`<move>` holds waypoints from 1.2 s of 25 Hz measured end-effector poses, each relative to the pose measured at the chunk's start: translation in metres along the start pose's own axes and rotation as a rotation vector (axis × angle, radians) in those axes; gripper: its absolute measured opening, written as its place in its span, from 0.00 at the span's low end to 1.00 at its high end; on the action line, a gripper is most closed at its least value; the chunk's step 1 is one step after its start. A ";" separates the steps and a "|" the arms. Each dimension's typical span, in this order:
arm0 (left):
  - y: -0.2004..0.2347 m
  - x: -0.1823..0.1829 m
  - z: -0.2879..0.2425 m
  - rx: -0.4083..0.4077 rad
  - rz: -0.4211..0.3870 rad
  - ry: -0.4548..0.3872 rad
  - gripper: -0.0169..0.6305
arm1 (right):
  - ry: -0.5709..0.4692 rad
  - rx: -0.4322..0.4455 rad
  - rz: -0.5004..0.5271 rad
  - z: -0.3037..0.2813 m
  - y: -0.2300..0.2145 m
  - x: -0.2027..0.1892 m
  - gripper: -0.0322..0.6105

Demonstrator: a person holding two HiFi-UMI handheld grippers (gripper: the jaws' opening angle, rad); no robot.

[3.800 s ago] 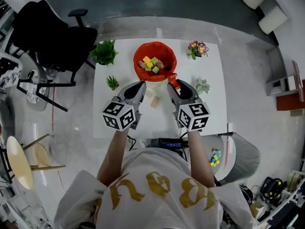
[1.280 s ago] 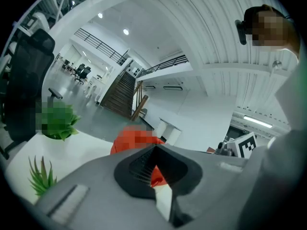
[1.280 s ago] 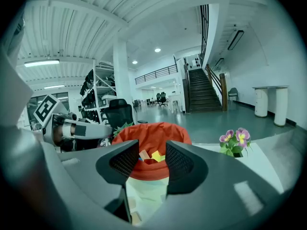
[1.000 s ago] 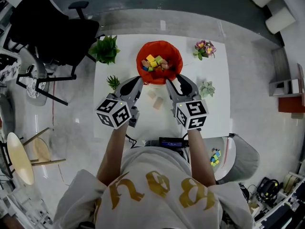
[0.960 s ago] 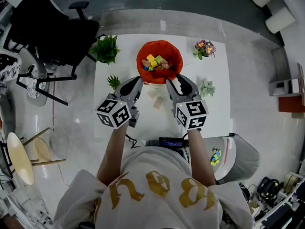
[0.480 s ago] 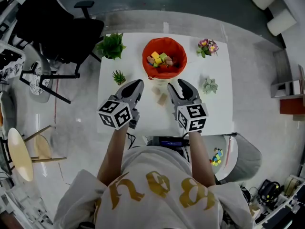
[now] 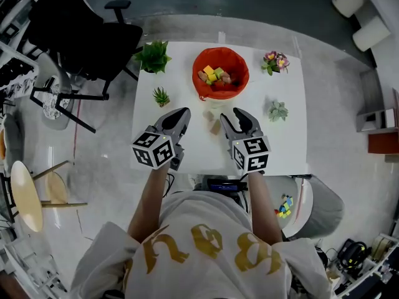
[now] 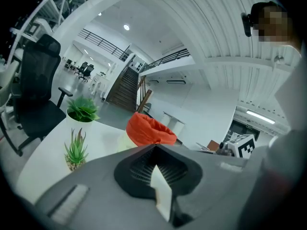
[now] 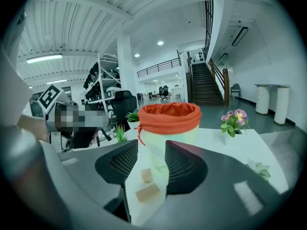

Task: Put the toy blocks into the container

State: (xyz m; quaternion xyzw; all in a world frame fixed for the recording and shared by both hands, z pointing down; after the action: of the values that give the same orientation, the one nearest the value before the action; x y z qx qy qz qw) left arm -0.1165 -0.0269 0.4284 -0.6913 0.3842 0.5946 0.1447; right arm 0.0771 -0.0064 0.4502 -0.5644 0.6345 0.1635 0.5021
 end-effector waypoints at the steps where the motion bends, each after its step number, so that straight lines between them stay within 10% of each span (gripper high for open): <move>1: -0.001 -0.002 0.000 -0.001 0.002 0.002 0.03 | 0.009 0.004 0.007 0.000 0.001 -0.002 0.36; 30: 0.006 -0.058 0.001 0.018 0.102 0.110 0.03 | 0.345 0.157 0.216 -0.036 -0.006 -0.083 0.43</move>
State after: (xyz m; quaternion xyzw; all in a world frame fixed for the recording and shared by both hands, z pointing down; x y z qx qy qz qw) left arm -0.1215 -0.0096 0.4838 -0.7014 0.4315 0.5586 0.0993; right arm 0.0539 0.0094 0.5367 -0.4720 0.7787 0.0676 0.4078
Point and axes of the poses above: the fingertips, and each gripper's own axes: z backward along the fingers, y to its left, x out of its top, the point moved 6 cm from there along z, backward along the fingers, and after that the axes turned 15 degrees about -z, right-handed, at the moved point
